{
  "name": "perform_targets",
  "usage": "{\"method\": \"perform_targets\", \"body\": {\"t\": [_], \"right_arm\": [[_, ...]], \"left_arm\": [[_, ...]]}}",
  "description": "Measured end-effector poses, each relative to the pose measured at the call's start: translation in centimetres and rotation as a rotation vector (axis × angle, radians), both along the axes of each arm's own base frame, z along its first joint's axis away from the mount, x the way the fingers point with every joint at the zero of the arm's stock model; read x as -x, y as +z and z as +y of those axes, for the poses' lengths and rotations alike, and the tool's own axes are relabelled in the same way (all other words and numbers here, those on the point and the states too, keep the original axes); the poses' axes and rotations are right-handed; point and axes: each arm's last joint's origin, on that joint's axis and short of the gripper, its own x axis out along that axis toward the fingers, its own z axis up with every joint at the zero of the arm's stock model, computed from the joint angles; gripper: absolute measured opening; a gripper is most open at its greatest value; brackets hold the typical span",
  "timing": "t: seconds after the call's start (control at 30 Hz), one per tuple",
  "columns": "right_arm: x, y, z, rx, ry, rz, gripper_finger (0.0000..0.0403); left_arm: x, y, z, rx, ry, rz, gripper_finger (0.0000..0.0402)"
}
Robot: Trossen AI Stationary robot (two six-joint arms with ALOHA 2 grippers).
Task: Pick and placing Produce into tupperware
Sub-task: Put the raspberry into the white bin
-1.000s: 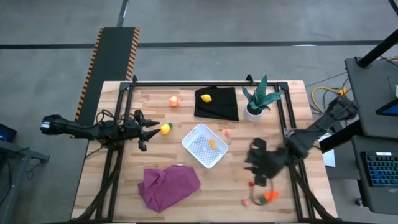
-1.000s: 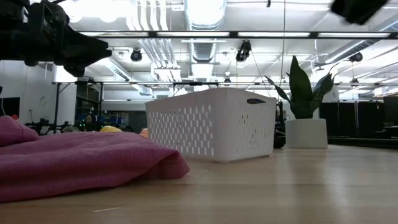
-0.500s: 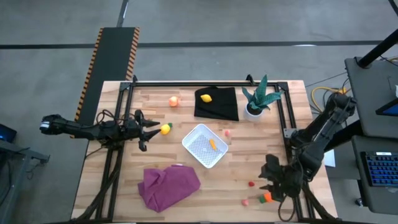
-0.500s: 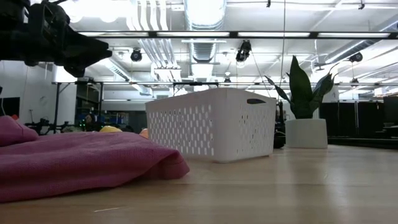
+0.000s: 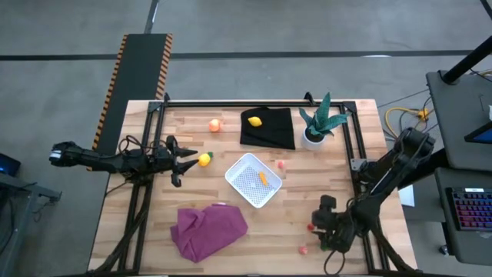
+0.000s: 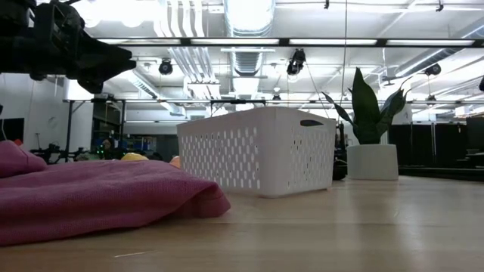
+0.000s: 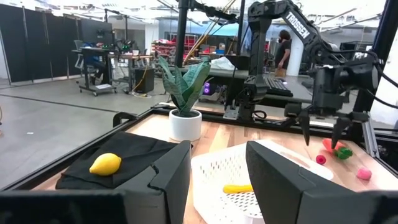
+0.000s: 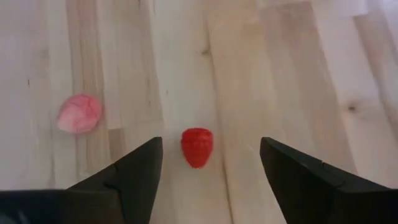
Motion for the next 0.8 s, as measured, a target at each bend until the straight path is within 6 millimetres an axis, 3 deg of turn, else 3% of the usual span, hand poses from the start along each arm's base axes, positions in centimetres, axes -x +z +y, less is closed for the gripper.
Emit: {"method": "perform_targets", "body": {"t": [0.5, 0.8], "right_arm": [[-0.7, -3.3, 0.9, 0.063, 0.000, 0.061, 0.0252], [-1.0, -3.6, 1.2, 0.048, -0.001, 0.047, 0.0228]], "left_arm": [[0.0, 0.0, 0.0, 0.000, 0.000, -0.004, 0.0142], [0.0, 0.0, 0.0, -0.002, 0.000, 0.001, 0.0142]]}}
